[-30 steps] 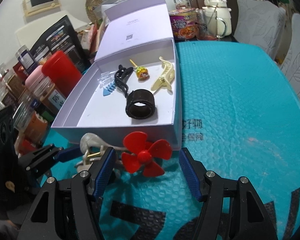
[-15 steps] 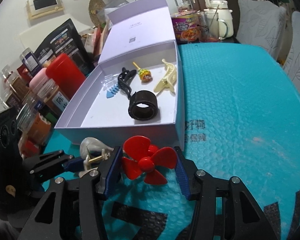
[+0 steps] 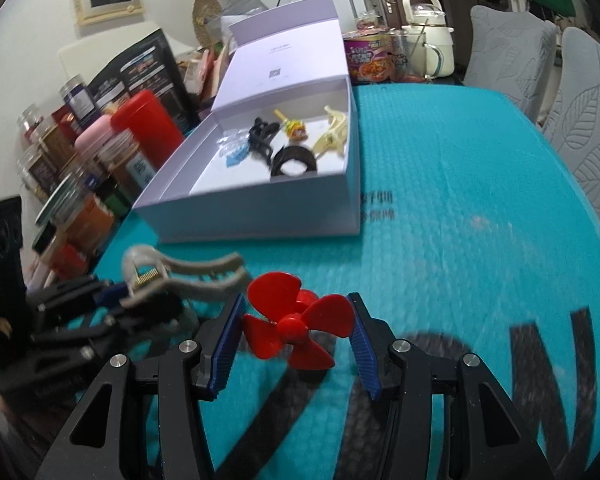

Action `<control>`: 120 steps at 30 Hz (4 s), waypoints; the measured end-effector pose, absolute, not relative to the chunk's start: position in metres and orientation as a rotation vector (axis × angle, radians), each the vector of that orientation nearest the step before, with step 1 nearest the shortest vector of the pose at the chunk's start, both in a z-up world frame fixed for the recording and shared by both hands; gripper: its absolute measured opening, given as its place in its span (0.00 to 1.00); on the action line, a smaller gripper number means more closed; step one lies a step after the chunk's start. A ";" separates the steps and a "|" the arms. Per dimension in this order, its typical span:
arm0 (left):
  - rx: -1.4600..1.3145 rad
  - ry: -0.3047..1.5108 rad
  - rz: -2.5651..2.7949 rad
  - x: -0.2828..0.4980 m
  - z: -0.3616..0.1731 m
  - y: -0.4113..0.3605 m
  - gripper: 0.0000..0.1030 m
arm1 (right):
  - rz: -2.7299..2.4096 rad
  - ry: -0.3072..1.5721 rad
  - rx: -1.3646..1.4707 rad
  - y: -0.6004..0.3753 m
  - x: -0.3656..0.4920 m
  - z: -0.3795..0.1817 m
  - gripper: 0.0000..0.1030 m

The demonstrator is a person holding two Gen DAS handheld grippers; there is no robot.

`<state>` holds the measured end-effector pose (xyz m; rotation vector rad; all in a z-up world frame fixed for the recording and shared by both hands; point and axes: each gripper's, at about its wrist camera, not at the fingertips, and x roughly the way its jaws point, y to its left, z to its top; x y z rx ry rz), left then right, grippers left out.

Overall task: Organize rigid objects
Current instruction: 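Carry the pearl claw clip and red fan with both tools over the white box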

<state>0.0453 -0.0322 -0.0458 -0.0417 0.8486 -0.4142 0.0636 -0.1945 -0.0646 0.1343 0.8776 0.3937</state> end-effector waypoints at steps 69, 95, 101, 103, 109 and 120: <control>-0.014 0.801 -0.359 -0.002 -0.005 -0.030 0.34 | 0.445 0.808 0.121 -0.166 -0.014 -0.035 0.48; 0.009 0.635 -0.310 0.038 0.068 -0.018 0.34 | 0.559 0.649 0.048 -0.159 0.023 0.049 0.48; 0.014 0.605 -0.315 0.054 0.081 -0.019 0.34 | 0.586 0.624 0.029 -0.154 0.040 0.065 0.48; 0.016 0.595 -0.311 0.061 0.086 -0.019 0.34 | 0.594 0.616 0.025 -0.153 0.046 0.069 0.48; 0.033 0.573 -0.288 0.082 0.096 -0.018 0.34 | 0.583 0.594 0.032 -0.153 0.067 0.080 0.48; 0.054 0.558 -0.288 0.123 0.101 -0.014 0.34 | 0.545 0.598 0.039 -0.158 0.112 0.089 0.48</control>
